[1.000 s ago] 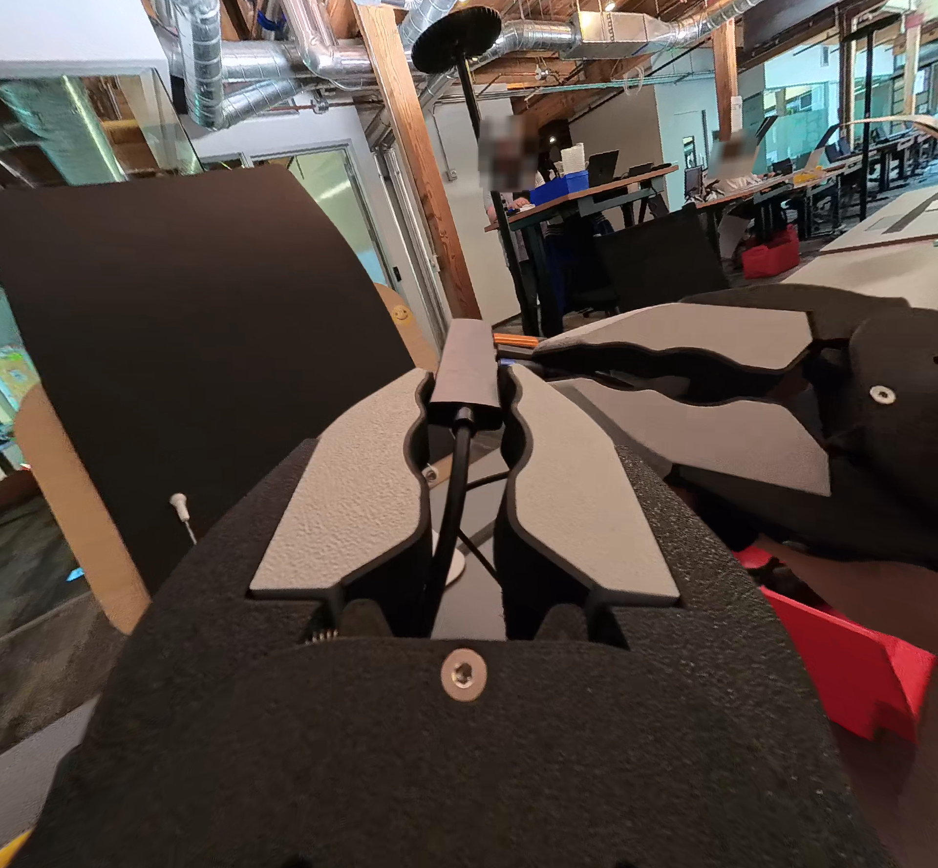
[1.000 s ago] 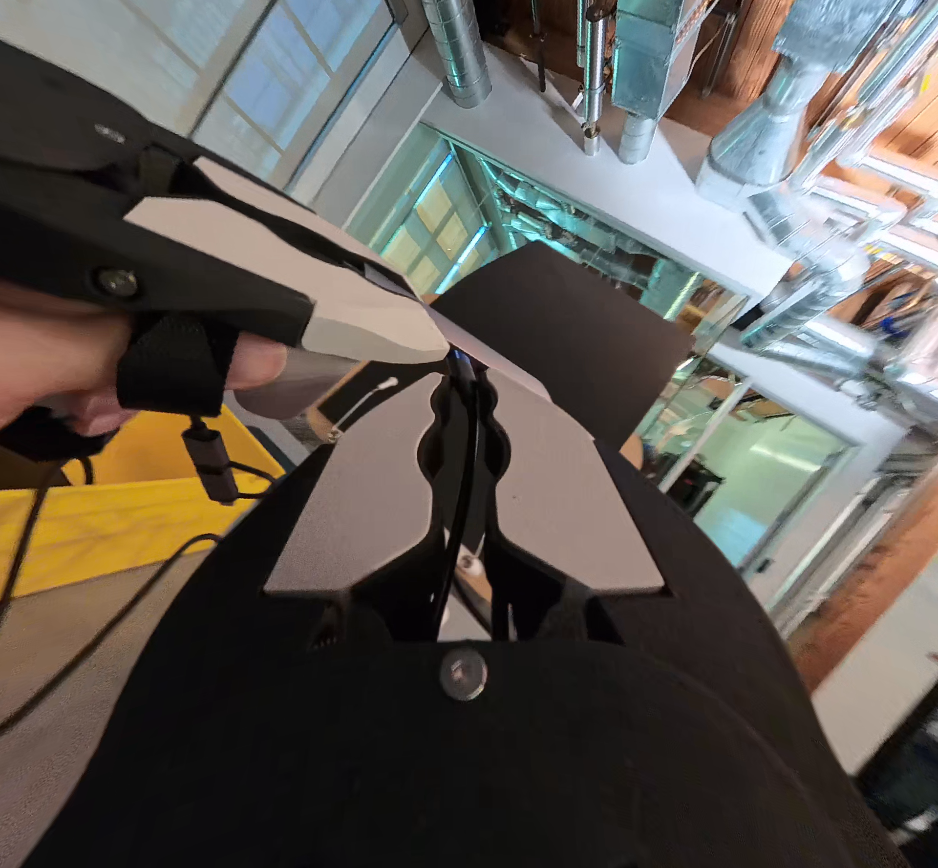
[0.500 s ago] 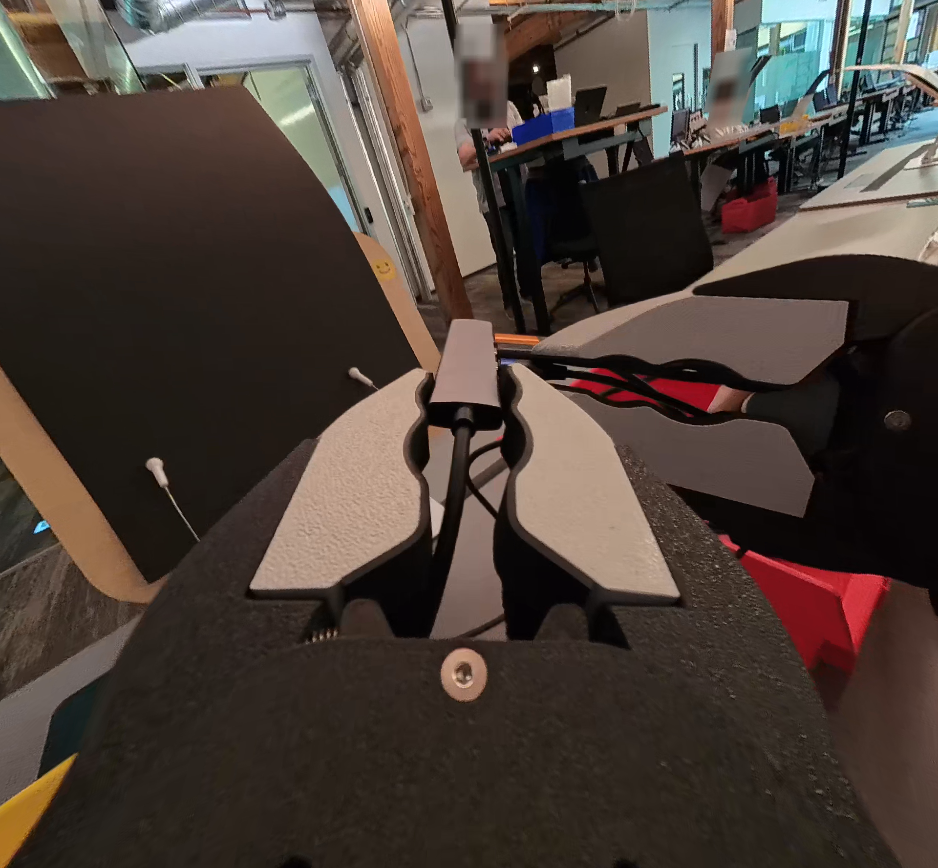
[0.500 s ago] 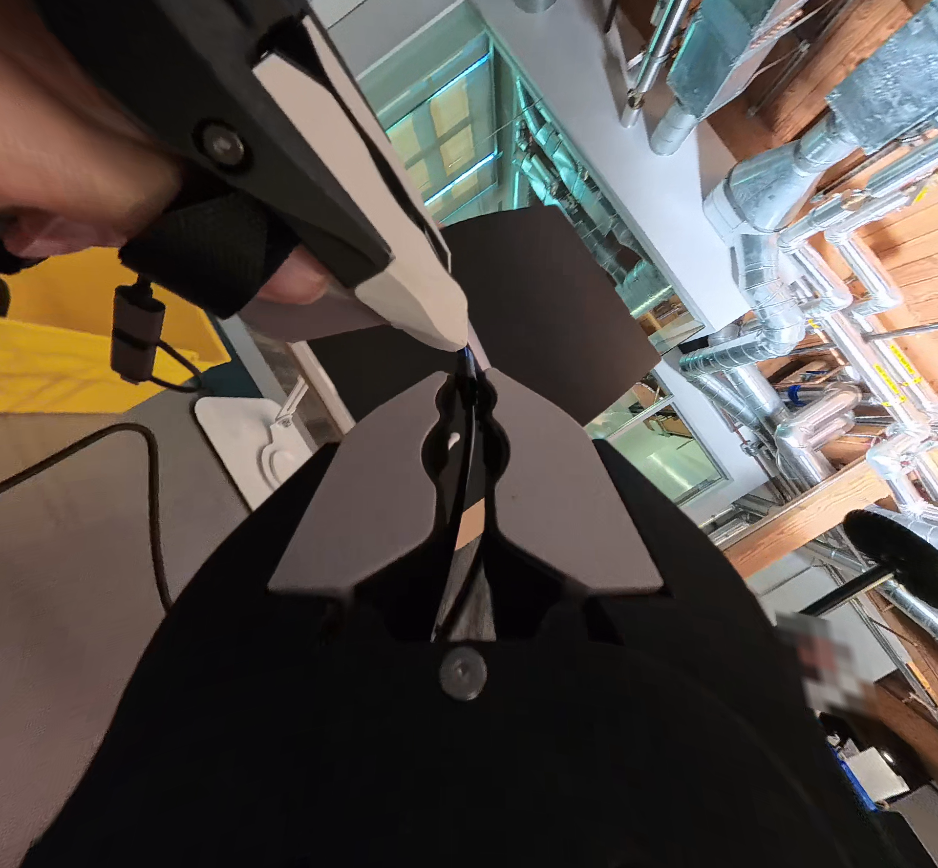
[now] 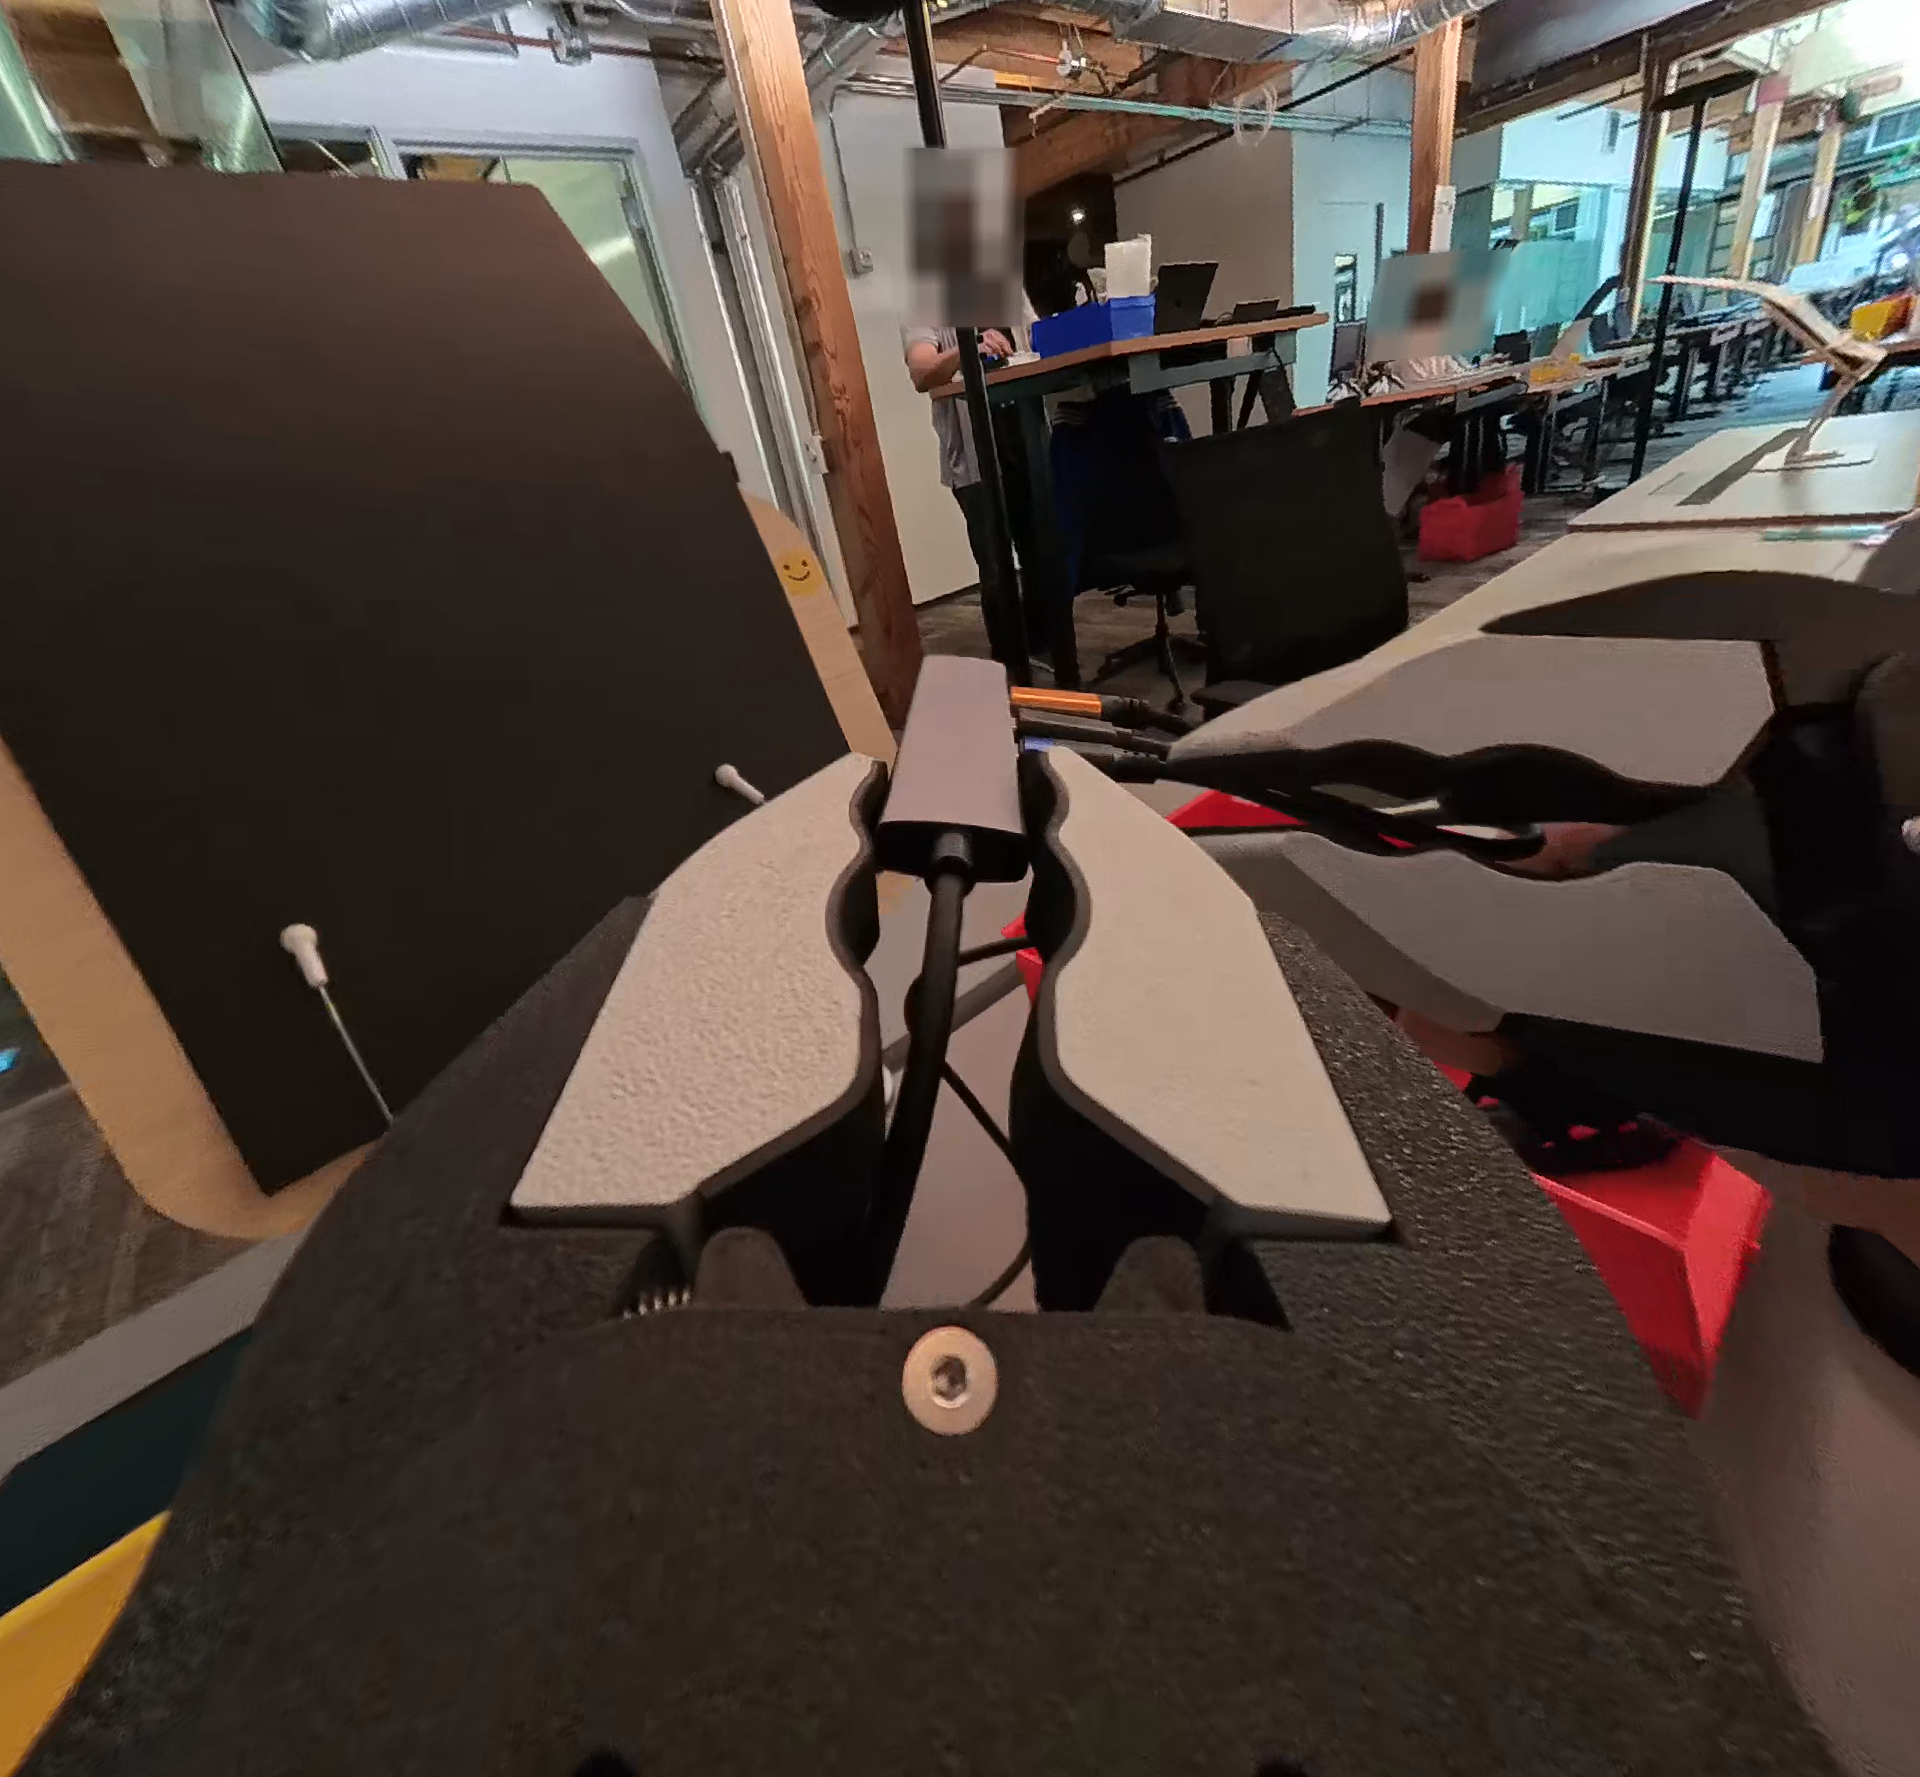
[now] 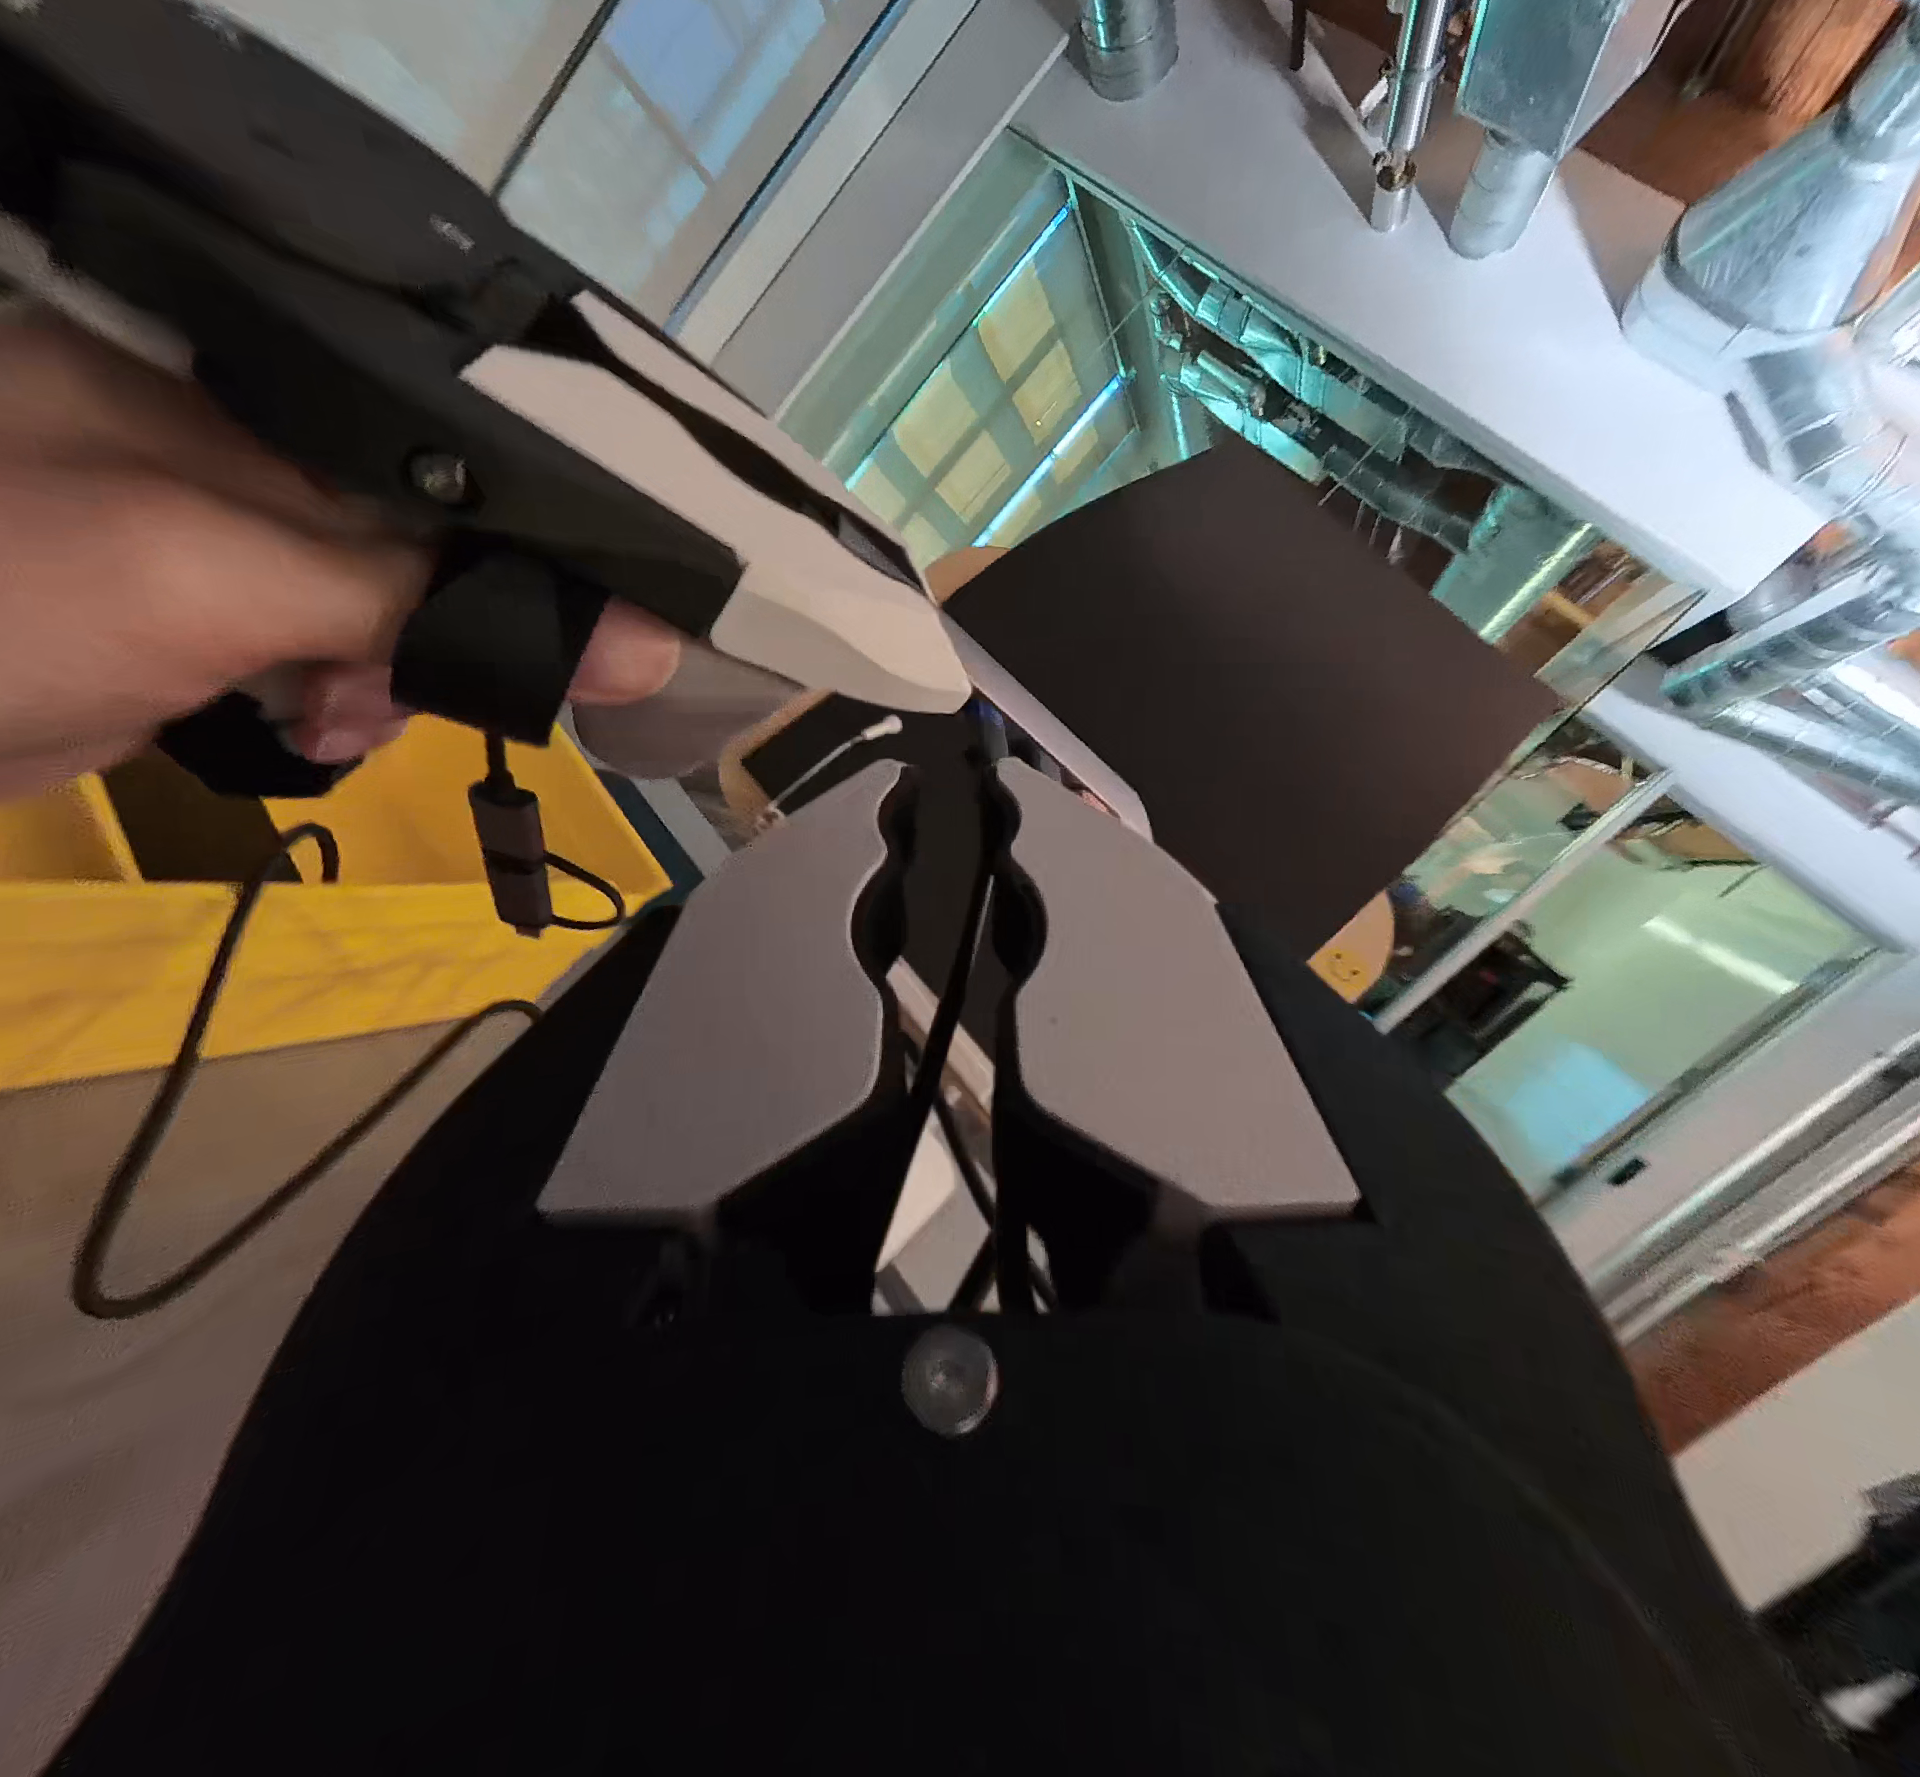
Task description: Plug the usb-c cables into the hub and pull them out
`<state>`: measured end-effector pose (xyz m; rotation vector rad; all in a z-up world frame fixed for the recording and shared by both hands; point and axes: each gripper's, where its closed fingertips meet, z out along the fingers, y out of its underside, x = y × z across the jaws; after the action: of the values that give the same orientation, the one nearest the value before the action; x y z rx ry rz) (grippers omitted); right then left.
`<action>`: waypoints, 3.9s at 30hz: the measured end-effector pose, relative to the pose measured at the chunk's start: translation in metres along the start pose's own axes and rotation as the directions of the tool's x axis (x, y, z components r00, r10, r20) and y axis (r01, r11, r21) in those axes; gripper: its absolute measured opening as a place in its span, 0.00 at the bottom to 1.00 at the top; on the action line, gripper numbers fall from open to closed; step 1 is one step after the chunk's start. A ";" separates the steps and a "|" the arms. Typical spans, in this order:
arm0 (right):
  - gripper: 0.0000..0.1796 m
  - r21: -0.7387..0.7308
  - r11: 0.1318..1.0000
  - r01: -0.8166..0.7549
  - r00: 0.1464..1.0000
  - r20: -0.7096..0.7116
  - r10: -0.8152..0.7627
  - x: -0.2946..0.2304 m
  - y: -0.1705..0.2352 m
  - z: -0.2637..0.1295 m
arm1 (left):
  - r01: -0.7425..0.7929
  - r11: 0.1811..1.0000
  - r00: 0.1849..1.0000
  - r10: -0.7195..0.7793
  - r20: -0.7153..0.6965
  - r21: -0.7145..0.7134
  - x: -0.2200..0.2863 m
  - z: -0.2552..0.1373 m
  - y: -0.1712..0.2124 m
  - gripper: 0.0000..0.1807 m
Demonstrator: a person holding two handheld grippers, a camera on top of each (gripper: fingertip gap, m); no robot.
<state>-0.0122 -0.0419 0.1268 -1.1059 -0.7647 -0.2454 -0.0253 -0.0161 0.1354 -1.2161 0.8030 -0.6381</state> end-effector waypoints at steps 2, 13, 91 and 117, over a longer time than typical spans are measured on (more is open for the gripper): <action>0.05 0.021 0.996 -0.088 0.996 0.010 0.088 0.004 -0.001 -0.002 | -0.033 0.999 0.999 0.033 0.017 0.017 0.002 0.000 -0.001 0.13; 0.04 0.065 0.903 -0.424 0.901 0.134 0.413 0.011 0.001 -0.003 | -0.073 0.992 0.997 0.069 0.043 0.101 0.008 -0.002 -0.010 0.13; 0.05 0.092 0.756 -0.649 0.757 0.176 0.629 0.012 0.004 -0.003 | -0.045 0.980 0.995 0.026 0.098 0.195 0.017 -0.002 -0.010 0.13; 0.07 0.062 0.745 -0.664 0.745 0.136 0.653 0.026 0.028 0.004 | -0.070 0.980 0.993 0.050 0.108 0.188 0.016 0.022 0.004 0.13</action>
<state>0.0199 -0.0211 0.1251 -1.2265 -0.4249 0.4641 0.0017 -0.0159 0.1312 -1.0370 0.6740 -0.5849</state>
